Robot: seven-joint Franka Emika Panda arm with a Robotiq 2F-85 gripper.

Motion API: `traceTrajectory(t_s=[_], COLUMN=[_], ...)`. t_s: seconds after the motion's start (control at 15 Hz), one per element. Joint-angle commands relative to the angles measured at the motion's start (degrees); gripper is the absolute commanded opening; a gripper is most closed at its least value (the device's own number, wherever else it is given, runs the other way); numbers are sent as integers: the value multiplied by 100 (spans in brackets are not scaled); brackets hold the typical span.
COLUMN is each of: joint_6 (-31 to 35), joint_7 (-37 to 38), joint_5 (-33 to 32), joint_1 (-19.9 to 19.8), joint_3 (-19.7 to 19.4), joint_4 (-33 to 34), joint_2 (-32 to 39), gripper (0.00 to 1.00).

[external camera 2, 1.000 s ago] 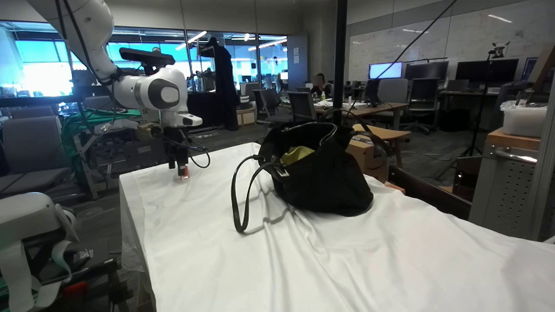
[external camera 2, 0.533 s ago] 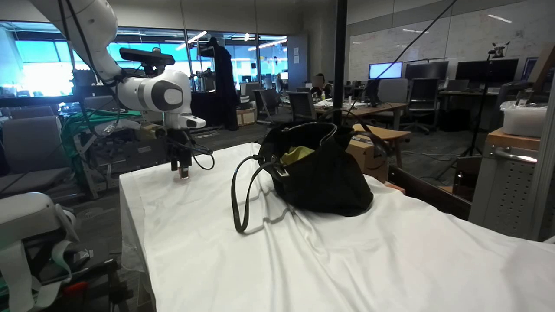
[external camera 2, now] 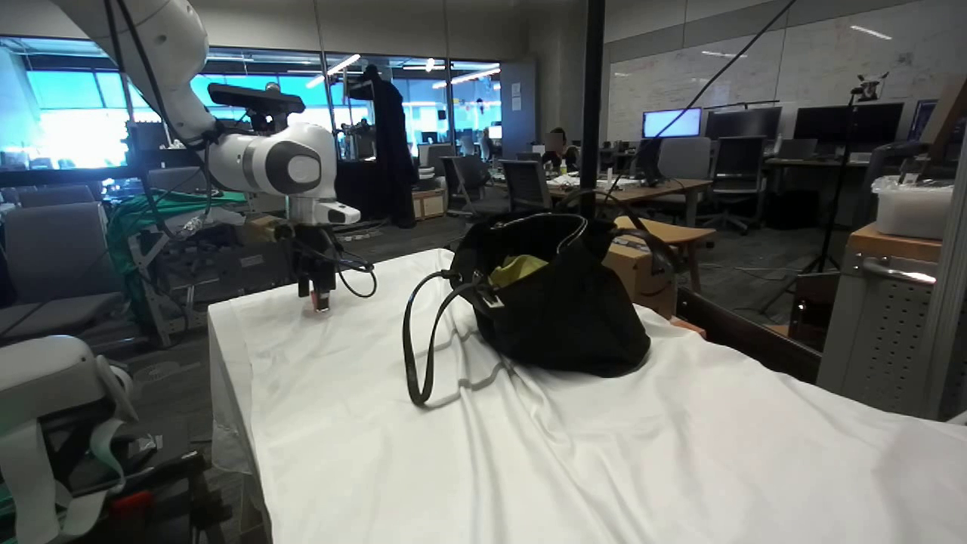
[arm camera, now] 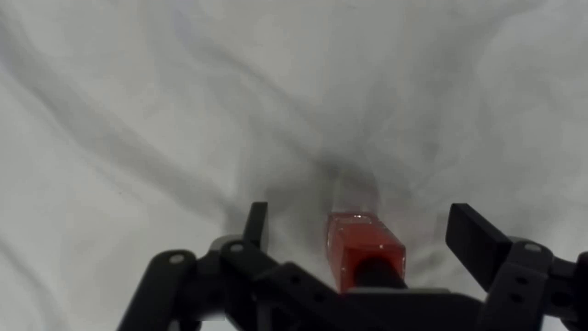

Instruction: Put all the nail polish bottles into the bag

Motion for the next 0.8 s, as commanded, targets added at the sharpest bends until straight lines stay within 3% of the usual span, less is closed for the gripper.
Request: traceTrajectory(t_s=[0.0, 0.07, 0.13, 0.73], joint_6=[0, -2, -8, -16], joint_7=[-213, -209, -192, -173], joint_5=[183, 174, 153, 153], joint_1=[-13, -6, 3, 1], joint_3=[-7, -14, -24, -32], joint_4=[131, 135, 138, 143], joint_2=[127, 131, 134, 120], gripper=[100, 75, 73, 15])
